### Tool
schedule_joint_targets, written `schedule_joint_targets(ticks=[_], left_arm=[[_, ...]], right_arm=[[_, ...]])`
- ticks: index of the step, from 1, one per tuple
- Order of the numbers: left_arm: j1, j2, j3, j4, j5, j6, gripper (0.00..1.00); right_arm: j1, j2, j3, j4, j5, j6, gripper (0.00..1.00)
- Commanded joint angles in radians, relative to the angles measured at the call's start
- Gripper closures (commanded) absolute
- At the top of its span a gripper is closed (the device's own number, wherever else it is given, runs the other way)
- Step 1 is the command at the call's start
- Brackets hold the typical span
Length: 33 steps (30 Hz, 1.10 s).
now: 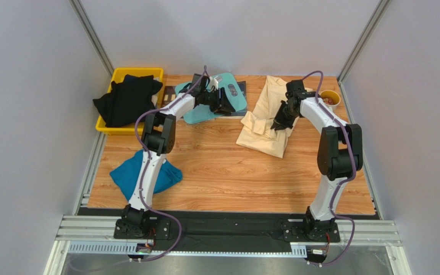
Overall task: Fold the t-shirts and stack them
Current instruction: Fold the folded rectangular tshirt in 1/3 of the way
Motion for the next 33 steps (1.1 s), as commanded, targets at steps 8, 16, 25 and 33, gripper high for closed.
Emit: schedule_joint_targets(ticks=[8, 16, 25, 33], left_arm=[[-0.007, -0.091, -0.045, 0.013, 0.006, 0.023, 0.51], [-0.026, -0.148, -0.137, 0.053, 0.026, 0.019, 0.51], [-0.069, -0.214, -0.216, 0.077, 0.041, 0.023, 0.52], [-0.087, -0.271, -0.287, 0.099, 0.063, 0.026, 0.52]], right_arm=[[-0.038, -0.076, -0.053, 0.106, 0.040, 0.023, 1.00], [-0.038, 0.029, -0.004, 0.130, 0.017, -0.002, 0.76], [-0.065, 0.104, 0.100, 0.129, -0.006, -0.054, 0.59], [-0.096, 0.156, 0.165, 0.129, -0.068, -0.049, 0.54]])
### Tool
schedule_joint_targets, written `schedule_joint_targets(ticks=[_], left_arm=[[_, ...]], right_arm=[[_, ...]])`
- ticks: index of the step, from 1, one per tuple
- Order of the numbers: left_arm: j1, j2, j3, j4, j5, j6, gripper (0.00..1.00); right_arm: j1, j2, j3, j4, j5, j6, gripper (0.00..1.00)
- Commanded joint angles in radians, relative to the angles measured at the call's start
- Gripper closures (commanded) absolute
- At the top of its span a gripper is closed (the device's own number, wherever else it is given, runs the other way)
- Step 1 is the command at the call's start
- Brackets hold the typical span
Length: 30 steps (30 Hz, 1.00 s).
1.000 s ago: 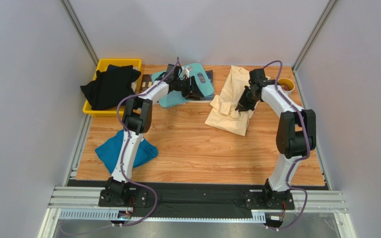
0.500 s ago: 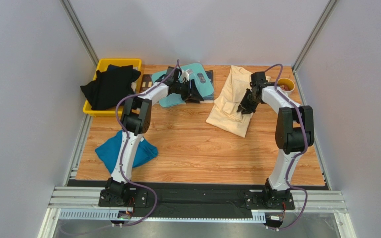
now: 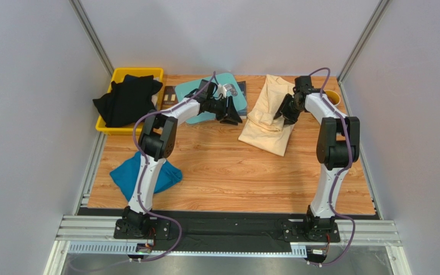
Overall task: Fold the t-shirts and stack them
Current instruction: Fold the folded rectangular tshirt in 1/3 of the way
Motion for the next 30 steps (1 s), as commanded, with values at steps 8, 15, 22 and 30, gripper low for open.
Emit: schedule_joint_targets(ticks=[8, 15, 22, 30], left_arm=[[-0.045, -0.127, -0.066, 0.088, 0.046, 0.002, 0.52], [-0.101, -0.095, -0.086, 0.114, 0.053, -0.011, 0.53], [-0.132, -0.003, -0.057, 0.096, 0.016, -0.025, 0.59], [-0.147, 0.072, -0.054, 0.063, -0.026, 0.009, 0.84]], right_arm=[[-0.028, 0.034, 0.034, 0.054, -0.075, 0.047, 0.53], [-0.068, 0.034, 0.014, 0.067, -0.094, 0.053, 0.51], [-0.088, 0.033, -0.007, 0.063, -0.124, 0.045, 0.51], [-0.109, 0.079, 0.017, 0.063, -0.172, 0.064, 0.51]])
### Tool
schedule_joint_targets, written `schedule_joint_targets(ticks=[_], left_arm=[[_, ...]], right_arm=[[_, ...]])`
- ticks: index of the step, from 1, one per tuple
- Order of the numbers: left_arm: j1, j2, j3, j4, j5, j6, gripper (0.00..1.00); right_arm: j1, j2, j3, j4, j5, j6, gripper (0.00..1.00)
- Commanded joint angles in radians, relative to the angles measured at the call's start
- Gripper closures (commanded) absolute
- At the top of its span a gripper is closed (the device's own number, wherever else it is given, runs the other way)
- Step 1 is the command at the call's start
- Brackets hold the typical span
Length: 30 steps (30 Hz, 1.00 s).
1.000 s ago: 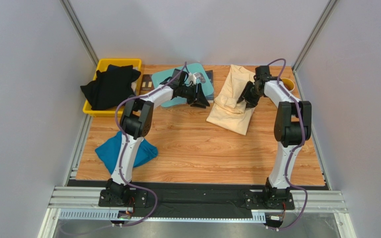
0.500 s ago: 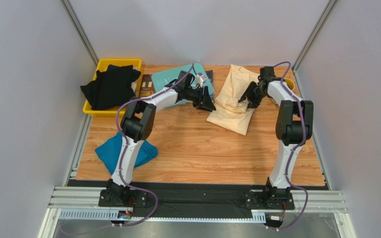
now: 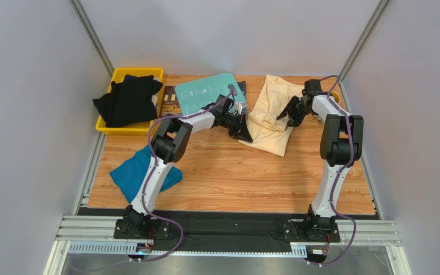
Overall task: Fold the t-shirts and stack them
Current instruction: Fold the folded rectangular tshirt in 1/3 of the way
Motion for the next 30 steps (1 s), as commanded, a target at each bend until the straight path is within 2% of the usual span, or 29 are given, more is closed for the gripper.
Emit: schedule_joint_targets(ticks=[1, 2, 5, 14, 30], left_arm=[[-0.006, 0.008, 0.006, -0.009, -0.032, 0.034, 0.87], [-0.010, 0.008, 0.015, -0.022, -0.040, 0.037, 0.93], [-0.010, -0.004, 0.020, -0.091, -0.046, 0.072, 0.99], [-0.012, -0.021, 0.008, -0.226, -0.066, 0.144, 1.00], [-0.012, -0.094, -0.106, -0.263, -0.091, 0.210, 1.00]], right_arm=[[-0.013, 0.038, 0.026, 0.030, -0.037, 0.021, 0.51], [-0.015, 0.041, 0.035, 0.036, -0.043, 0.028, 0.52], [-0.018, 0.053, 0.052, 0.042, -0.066, 0.041, 0.54], [-0.053, 0.078, 0.065, 0.128, -0.176, 0.183, 0.55], [-0.102, 0.078, 0.083, 0.270, -0.279, 0.387, 0.59]])
